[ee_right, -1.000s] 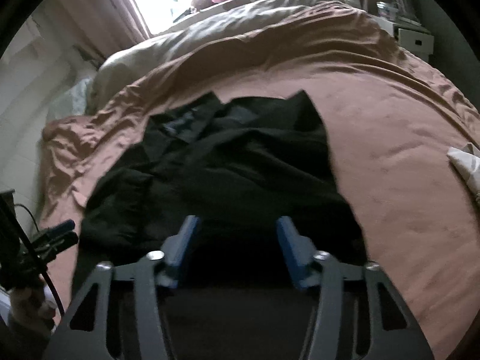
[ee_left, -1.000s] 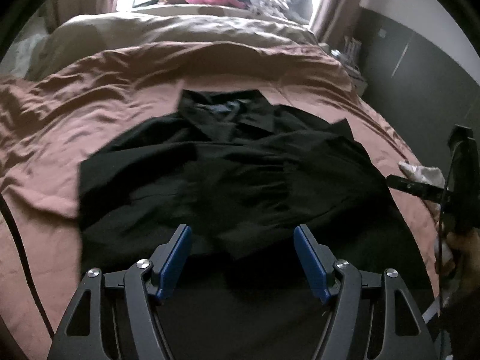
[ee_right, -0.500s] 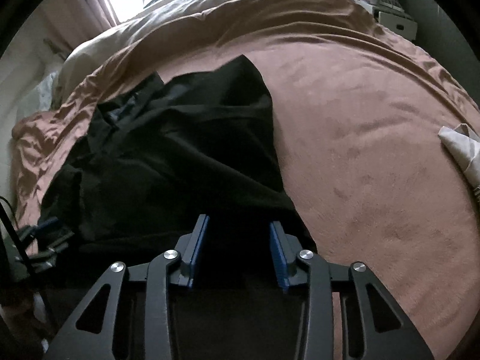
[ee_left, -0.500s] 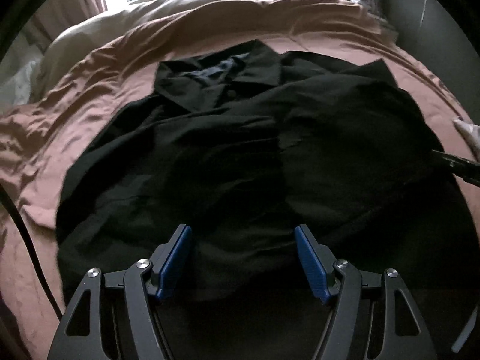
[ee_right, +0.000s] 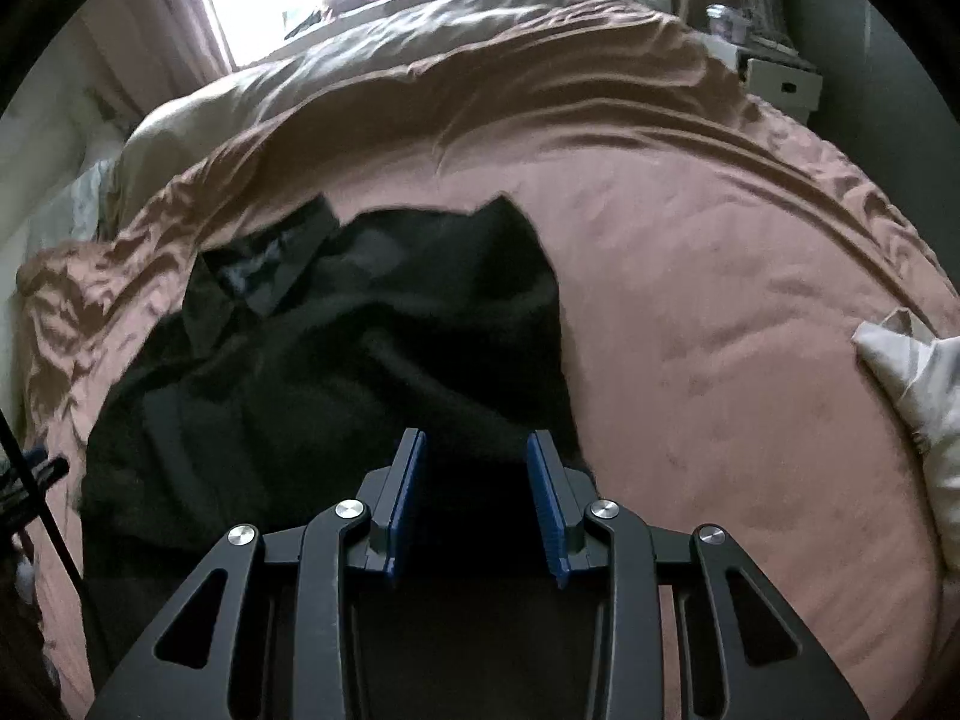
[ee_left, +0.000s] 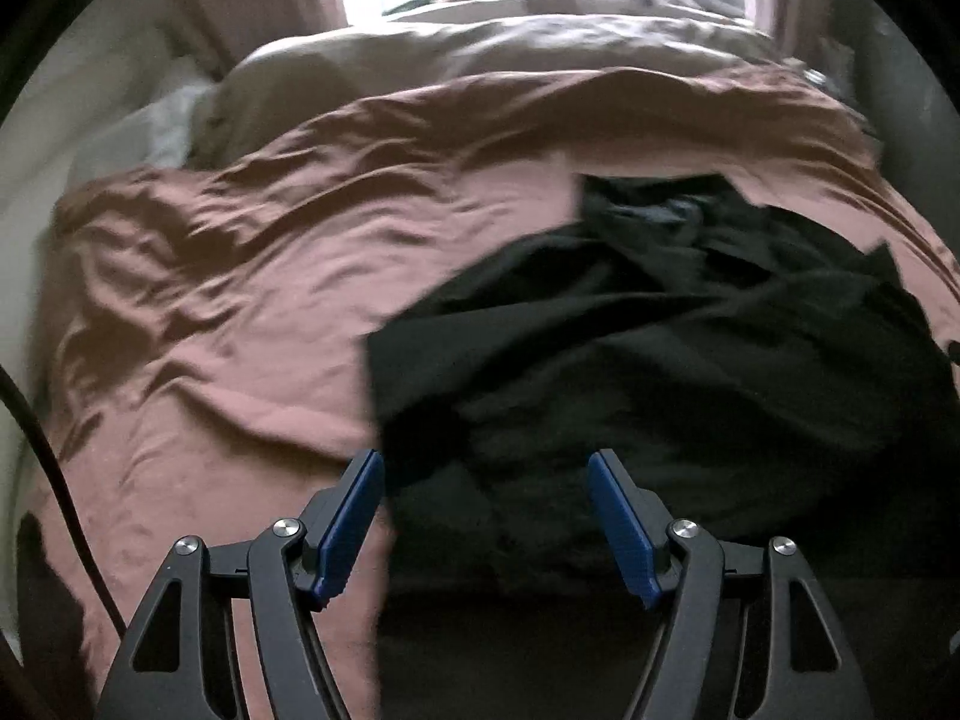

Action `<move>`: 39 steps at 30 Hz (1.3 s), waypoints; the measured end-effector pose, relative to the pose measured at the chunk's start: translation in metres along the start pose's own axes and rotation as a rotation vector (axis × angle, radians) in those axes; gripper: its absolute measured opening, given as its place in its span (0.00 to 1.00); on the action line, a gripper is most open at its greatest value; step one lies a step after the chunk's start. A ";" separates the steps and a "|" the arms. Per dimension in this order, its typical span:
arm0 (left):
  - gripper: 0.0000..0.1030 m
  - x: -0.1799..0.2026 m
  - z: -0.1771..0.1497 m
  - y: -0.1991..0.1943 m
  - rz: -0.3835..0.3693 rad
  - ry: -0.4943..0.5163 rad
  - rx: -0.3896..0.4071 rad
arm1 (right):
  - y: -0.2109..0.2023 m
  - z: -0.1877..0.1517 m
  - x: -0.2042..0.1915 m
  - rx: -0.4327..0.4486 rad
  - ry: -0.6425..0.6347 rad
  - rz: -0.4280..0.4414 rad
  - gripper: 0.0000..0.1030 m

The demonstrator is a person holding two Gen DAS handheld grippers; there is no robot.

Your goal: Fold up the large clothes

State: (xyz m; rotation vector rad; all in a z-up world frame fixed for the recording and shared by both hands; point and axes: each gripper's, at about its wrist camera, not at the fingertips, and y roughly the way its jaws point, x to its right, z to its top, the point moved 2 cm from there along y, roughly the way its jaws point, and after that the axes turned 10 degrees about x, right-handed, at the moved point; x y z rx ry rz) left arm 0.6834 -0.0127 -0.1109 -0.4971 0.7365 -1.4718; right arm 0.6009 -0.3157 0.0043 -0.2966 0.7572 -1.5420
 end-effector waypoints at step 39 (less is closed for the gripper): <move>0.70 -0.108 -0.078 -0.067 -0.170 -0.250 0.021 | 0.050 -0.047 -0.163 -0.139 -0.239 0.192 0.24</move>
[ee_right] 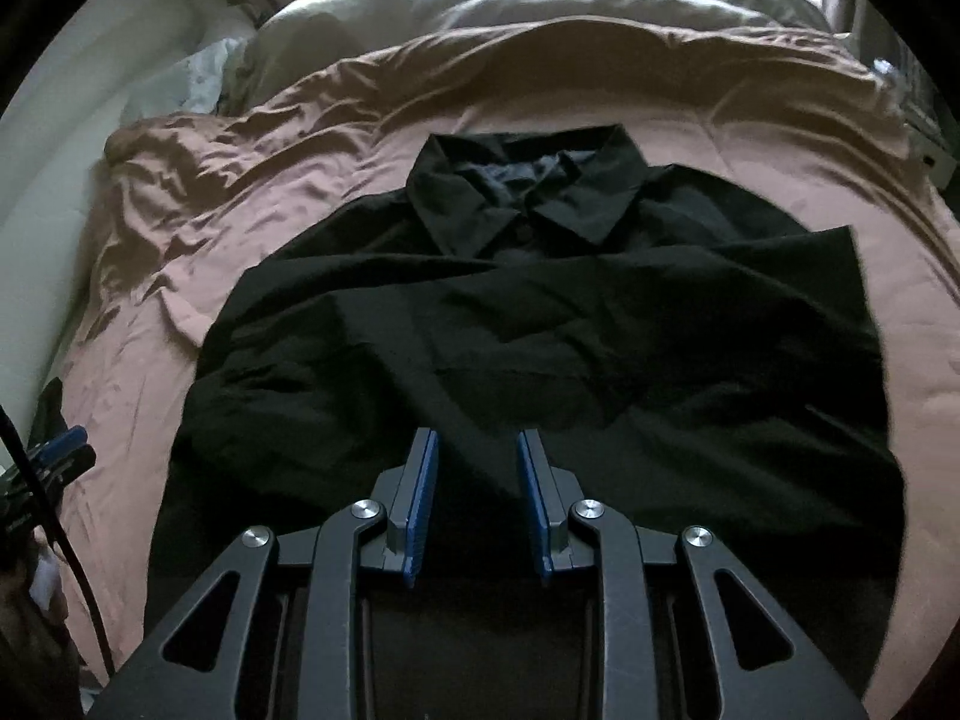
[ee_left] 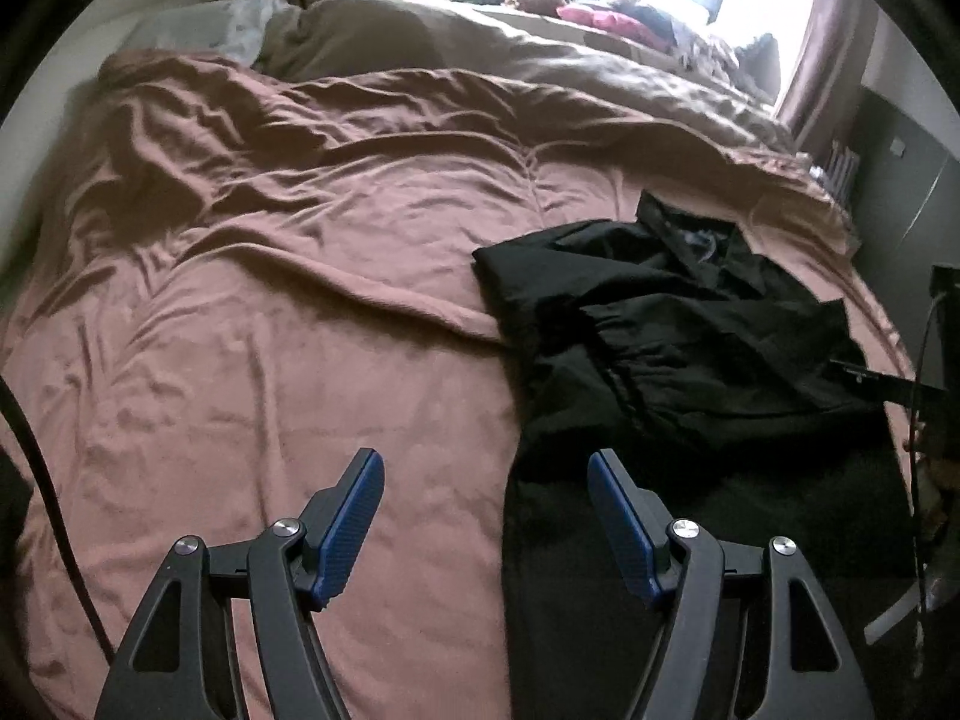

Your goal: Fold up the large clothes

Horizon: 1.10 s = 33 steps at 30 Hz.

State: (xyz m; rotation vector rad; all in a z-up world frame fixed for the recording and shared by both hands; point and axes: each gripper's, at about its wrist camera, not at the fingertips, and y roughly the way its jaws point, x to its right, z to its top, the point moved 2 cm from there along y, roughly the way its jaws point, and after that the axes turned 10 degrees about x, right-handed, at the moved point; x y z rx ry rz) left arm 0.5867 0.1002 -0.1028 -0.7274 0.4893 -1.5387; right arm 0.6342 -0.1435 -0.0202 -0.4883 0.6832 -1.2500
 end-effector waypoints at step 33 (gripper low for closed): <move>0.94 0.044 -0.091 -0.219 -0.020 -0.008 0.248 | -0.246 -0.181 0.020 0.293 0.006 -0.073 1.00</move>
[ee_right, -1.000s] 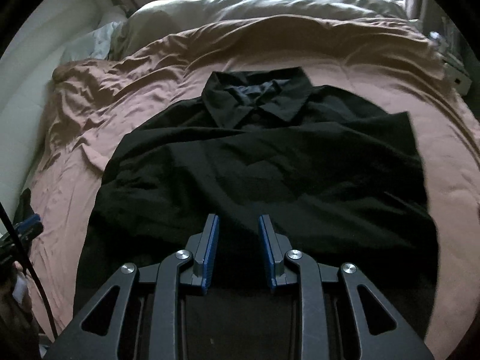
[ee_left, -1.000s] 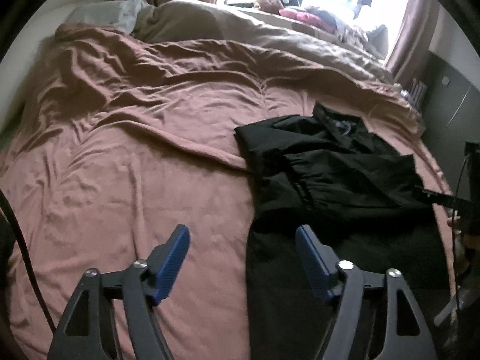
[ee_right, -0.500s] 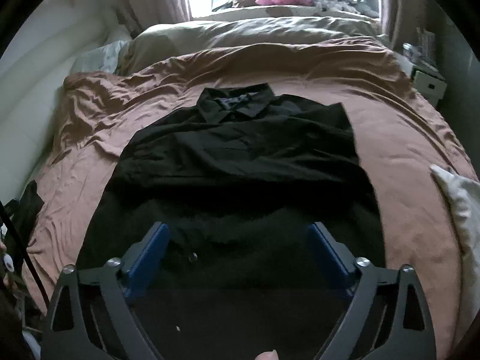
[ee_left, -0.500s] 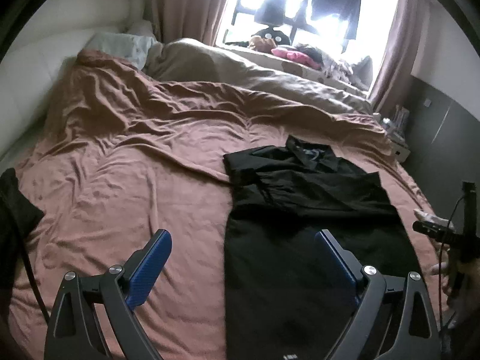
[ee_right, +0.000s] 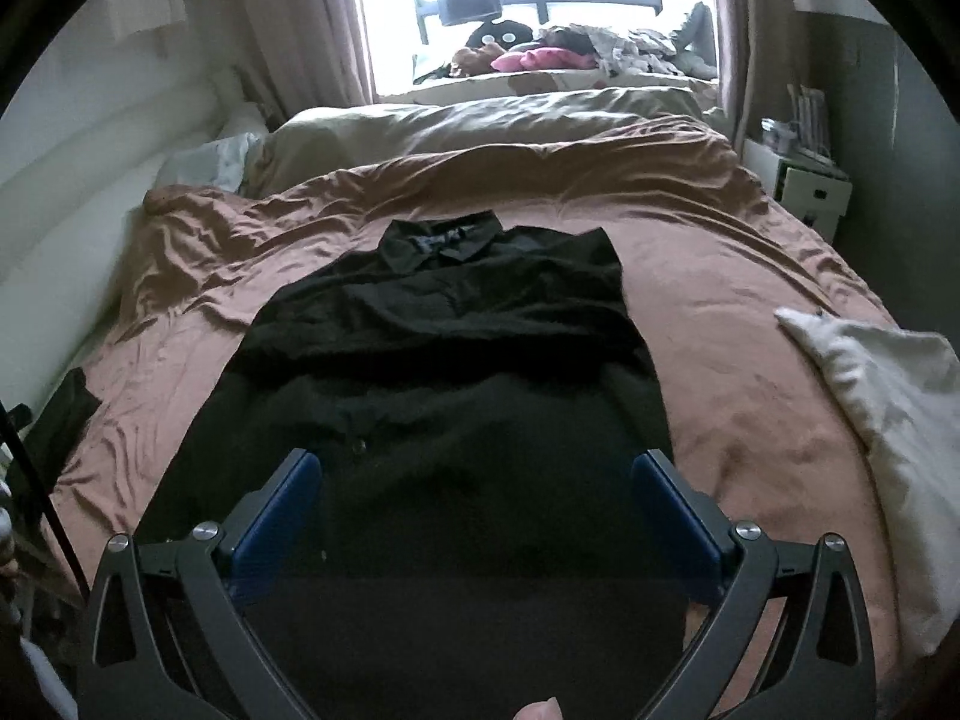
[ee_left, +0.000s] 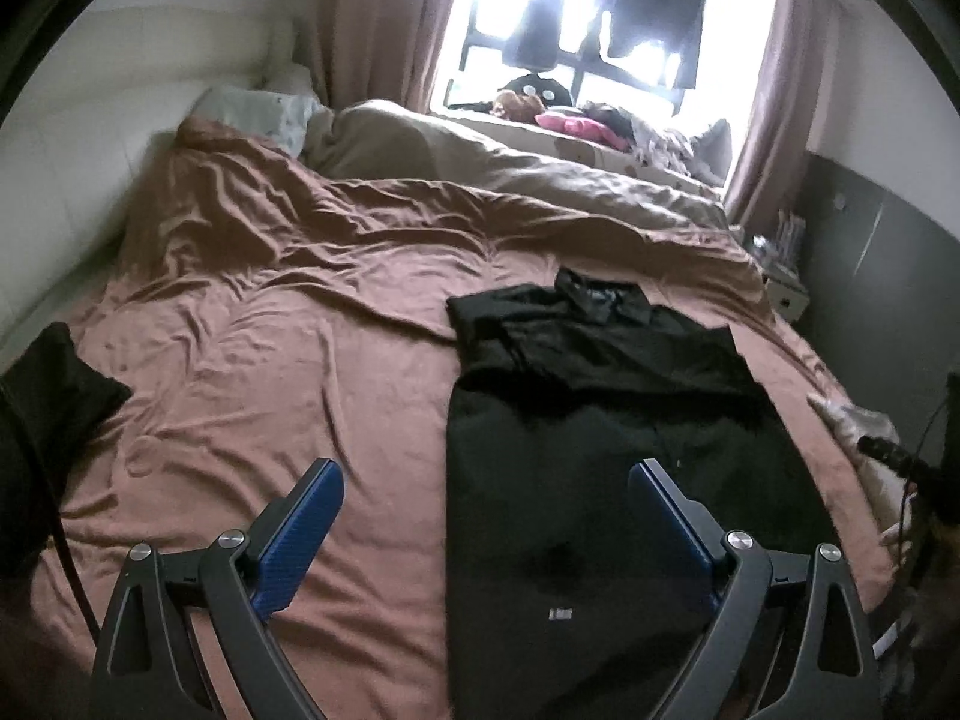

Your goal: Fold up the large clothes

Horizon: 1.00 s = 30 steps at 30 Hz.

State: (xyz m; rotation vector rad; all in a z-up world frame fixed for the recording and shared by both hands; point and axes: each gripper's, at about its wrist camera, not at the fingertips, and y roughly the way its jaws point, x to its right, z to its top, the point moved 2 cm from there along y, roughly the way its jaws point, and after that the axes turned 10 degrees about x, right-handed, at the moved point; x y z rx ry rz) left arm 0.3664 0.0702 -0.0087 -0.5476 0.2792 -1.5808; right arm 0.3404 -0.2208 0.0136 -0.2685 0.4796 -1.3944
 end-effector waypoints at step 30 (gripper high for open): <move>0.86 -0.028 -0.143 -0.046 -0.098 -0.112 -0.165 | -0.099 -0.133 0.109 -0.069 0.262 0.067 0.83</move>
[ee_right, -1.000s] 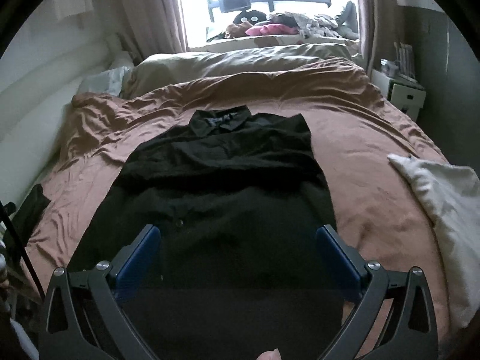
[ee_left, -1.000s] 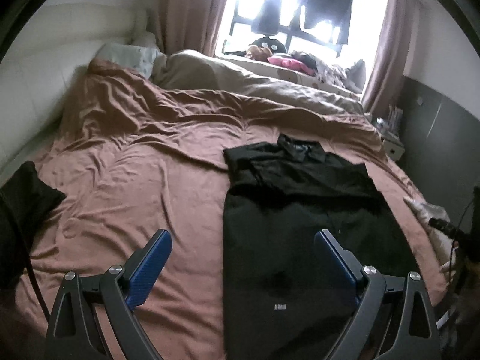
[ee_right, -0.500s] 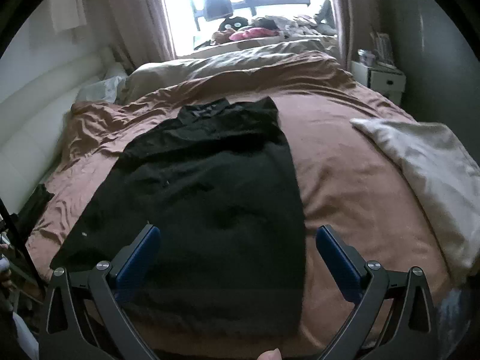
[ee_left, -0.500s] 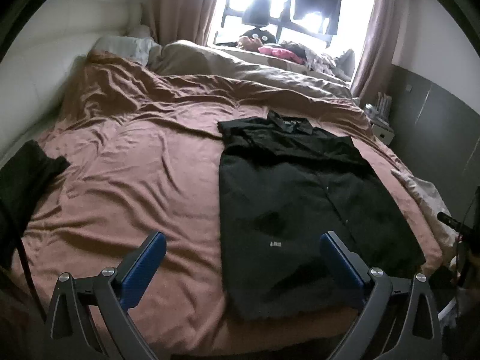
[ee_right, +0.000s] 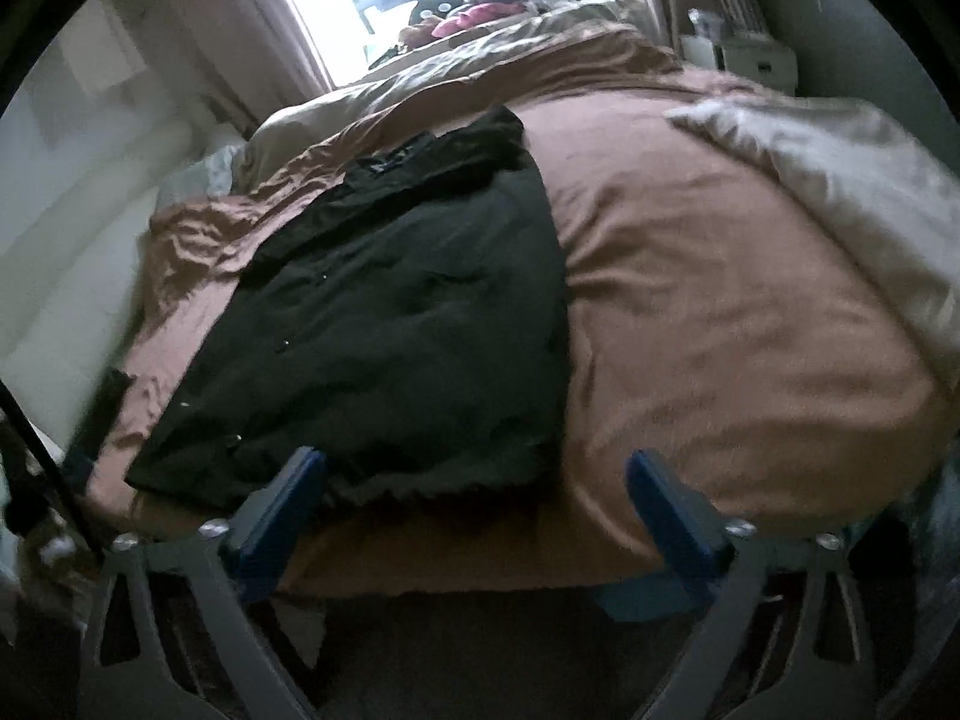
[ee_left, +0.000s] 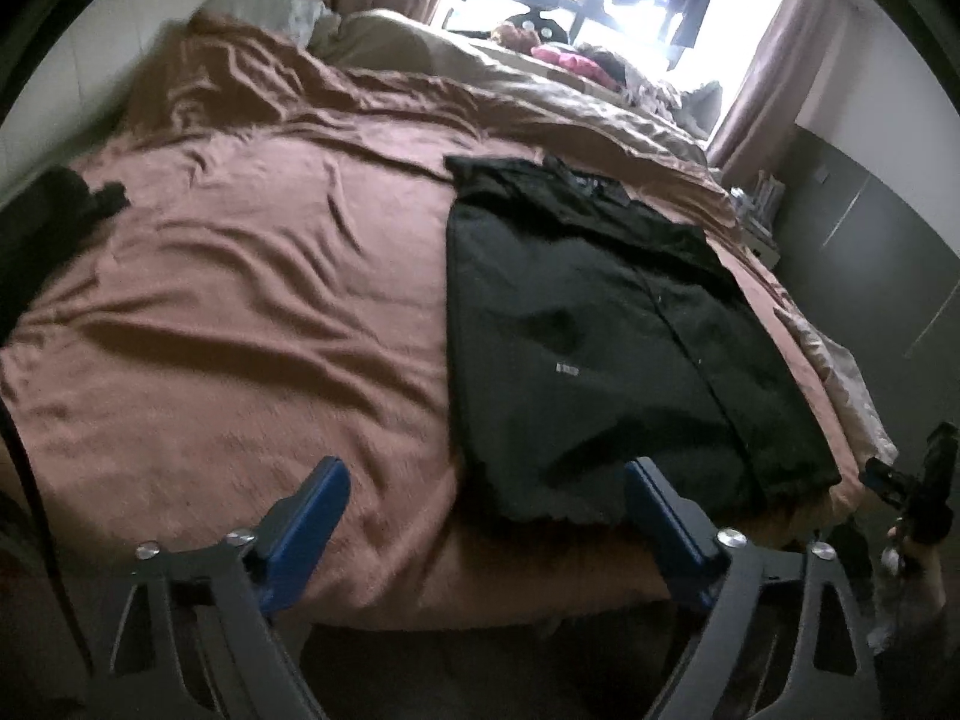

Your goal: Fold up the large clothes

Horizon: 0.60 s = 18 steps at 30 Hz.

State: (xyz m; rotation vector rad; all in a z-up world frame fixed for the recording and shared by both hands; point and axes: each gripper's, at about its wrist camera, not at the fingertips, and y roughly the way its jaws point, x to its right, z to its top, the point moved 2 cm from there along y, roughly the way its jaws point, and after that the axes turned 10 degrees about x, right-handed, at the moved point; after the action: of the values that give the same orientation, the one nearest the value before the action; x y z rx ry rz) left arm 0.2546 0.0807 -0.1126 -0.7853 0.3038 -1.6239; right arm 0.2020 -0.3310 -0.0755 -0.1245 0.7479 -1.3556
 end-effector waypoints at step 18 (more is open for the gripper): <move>0.46 -0.026 -0.011 0.084 -0.117 -0.224 -0.153 | 0.057 0.004 0.056 -0.065 0.316 0.142 0.41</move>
State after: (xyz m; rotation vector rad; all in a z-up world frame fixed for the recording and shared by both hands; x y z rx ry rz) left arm 0.3129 0.0844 -0.1800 -1.1094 0.2265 -1.6169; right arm 0.2535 -0.3691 -0.1239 0.0930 1.0468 -1.2287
